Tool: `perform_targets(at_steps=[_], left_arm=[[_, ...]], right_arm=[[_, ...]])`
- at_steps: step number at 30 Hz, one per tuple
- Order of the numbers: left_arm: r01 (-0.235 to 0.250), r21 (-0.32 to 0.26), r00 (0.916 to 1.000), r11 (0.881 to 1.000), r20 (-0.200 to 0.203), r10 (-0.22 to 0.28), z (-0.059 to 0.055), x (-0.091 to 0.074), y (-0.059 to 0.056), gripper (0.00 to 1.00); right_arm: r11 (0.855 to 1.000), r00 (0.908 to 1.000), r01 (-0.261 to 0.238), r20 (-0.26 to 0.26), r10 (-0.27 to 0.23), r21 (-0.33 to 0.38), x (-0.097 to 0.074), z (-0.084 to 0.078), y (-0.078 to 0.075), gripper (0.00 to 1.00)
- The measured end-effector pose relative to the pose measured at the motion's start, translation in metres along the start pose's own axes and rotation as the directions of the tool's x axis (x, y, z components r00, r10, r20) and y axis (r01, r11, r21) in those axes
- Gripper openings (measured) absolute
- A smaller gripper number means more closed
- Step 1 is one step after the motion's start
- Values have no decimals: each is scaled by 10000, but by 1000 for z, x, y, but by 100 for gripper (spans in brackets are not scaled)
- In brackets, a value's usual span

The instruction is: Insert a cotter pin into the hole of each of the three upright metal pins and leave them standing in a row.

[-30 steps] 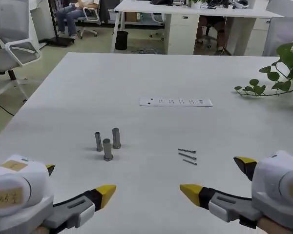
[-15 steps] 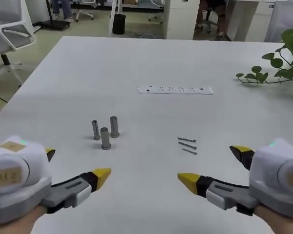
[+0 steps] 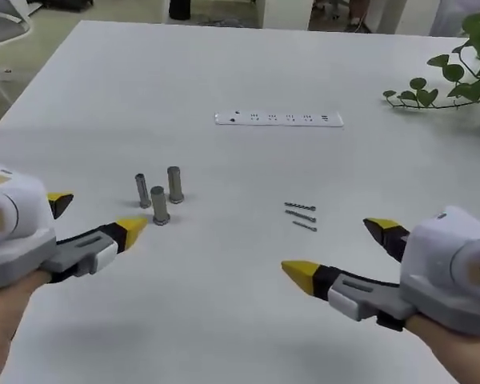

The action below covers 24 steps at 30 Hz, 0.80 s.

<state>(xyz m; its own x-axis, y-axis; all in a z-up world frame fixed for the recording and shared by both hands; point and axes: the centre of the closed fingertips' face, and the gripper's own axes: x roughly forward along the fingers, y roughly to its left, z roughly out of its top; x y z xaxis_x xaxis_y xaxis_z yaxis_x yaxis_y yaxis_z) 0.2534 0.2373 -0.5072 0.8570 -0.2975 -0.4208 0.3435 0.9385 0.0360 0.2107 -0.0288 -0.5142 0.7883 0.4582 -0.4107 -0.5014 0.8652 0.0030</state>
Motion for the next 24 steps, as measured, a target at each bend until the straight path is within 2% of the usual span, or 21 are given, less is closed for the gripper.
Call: perform_targets(at_steps=[7,12,14,17,21,24], left_arm=[[-47,7,10000,10000,61,47,-2,21,15,49],[11,-36,10000,10000,-64,-11,-7,35,23,44],[40,-51,9999,10000,97,-40,-6,39,26,42],[198,-97,9996,9998,189,-196,-5,48,29,39],[376,234,9991,9990,183,-381,-6,59,32,36],[746,366,9970,9965,182,-753,-7,70,30,36]], right_arm=[[9996,9999,113,9,-113,240,5,-1,-8,77],[9995,9997,170,-162,-166,276,9,-7,-11,75],[9993,9996,182,-203,-176,318,10,-9,-11,75],[9991,9995,201,-261,-191,373,13,-12,-10,75],[9993,9987,312,-411,-303,191,17,-17,-11,74],[9993,9986,291,-449,-281,219,18,-18,-10,74]])
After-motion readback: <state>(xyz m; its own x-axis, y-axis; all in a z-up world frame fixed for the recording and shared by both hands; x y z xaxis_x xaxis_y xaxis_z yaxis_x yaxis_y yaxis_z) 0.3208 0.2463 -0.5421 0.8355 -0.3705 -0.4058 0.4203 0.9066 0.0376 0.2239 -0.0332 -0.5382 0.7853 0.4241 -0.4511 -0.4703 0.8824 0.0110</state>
